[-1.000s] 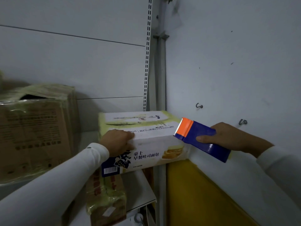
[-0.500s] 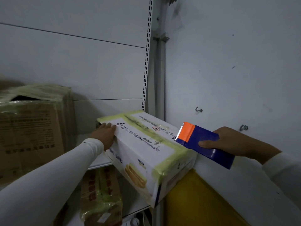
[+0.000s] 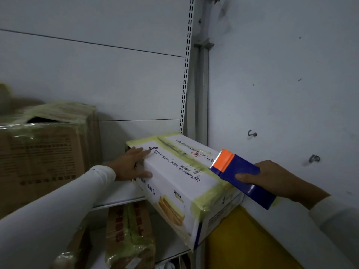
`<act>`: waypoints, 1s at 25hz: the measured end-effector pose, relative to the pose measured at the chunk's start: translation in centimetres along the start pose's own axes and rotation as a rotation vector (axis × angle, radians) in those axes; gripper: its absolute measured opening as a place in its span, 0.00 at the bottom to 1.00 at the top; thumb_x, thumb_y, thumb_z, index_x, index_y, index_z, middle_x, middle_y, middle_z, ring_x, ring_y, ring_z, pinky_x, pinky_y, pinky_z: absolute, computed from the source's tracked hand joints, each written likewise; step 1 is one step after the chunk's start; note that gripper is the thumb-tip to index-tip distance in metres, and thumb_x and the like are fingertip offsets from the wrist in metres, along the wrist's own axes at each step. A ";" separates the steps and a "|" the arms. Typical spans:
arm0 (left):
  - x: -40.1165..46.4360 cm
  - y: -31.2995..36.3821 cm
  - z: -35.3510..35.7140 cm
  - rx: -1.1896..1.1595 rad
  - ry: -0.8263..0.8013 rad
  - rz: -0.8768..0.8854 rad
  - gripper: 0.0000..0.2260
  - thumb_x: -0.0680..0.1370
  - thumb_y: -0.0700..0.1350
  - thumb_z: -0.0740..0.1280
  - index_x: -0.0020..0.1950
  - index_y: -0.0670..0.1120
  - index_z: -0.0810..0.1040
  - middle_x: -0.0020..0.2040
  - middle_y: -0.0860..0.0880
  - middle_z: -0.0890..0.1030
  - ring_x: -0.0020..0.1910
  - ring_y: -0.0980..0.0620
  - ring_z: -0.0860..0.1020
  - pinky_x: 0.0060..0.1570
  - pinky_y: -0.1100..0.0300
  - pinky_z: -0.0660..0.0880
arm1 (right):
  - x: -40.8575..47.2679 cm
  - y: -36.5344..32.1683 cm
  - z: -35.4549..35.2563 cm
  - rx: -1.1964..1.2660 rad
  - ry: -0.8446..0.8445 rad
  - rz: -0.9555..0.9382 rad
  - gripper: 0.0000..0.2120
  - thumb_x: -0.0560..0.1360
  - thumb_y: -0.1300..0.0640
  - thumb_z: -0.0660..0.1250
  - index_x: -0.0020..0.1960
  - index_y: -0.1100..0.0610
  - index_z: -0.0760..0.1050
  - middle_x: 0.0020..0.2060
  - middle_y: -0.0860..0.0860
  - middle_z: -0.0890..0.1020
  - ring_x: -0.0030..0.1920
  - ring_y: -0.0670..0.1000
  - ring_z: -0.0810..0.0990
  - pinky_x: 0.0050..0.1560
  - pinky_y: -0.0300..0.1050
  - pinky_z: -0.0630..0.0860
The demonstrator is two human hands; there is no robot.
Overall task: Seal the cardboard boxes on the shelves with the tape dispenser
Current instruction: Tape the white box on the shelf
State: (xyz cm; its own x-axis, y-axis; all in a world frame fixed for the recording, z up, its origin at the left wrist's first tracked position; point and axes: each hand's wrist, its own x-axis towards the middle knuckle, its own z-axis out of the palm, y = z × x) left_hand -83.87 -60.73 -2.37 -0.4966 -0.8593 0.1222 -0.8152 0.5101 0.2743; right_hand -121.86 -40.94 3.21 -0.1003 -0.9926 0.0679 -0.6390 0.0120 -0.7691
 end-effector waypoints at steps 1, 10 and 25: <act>-0.2 0.3 -0.1 0.017 -0.024 0.016 0.41 0.68 0.69 0.65 0.76 0.61 0.52 0.78 0.52 0.50 0.77 0.45 0.46 0.75 0.46 0.48 | 0.1 0.1 0.1 0.002 -0.004 -0.001 0.15 0.71 0.47 0.74 0.35 0.57 0.78 0.30 0.52 0.84 0.29 0.47 0.83 0.28 0.33 0.73; 0.1 0.1 1.4 -0.041 0.271 0.341 0.16 0.79 0.43 0.65 0.67 0.49 0.75 0.69 0.47 0.72 0.68 0.46 0.71 0.69 0.54 0.66 | 1.3 -0.9 1.6 0.112 -0.043 -0.023 0.13 0.73 0.49 0.73 0.35 0.55 0.78 0.30 0.50 0.84 0.28 0.45 0.82 0.27 0.33 0.72; -4.5 5.7 -0.3 -0.061 -0.039 0.235 0.26 0.77 0.57 0.65 0.73 0.56 0.64 0.75 0.57 0.62 0.72 0.55 0.58 0.68 0.63 0.46 | 1.8 -2.4 5.2 0.110 -0.252 -0.083 0.22 0.65 0.41 0.73 0.51 0.57 0.81 0.43 0.49 0.87 0.42 0.51 0.87 0.37 0.37 0.79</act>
State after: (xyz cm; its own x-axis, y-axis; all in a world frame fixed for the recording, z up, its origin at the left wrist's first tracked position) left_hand -86.18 -53.94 -1.11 -0.6824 -0.7148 0.1528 -0.6572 0.6915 0.3000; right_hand -116.54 -43.39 1.86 0.1504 -0.9885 -0.0159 -0.5492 -0.0702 -0.8327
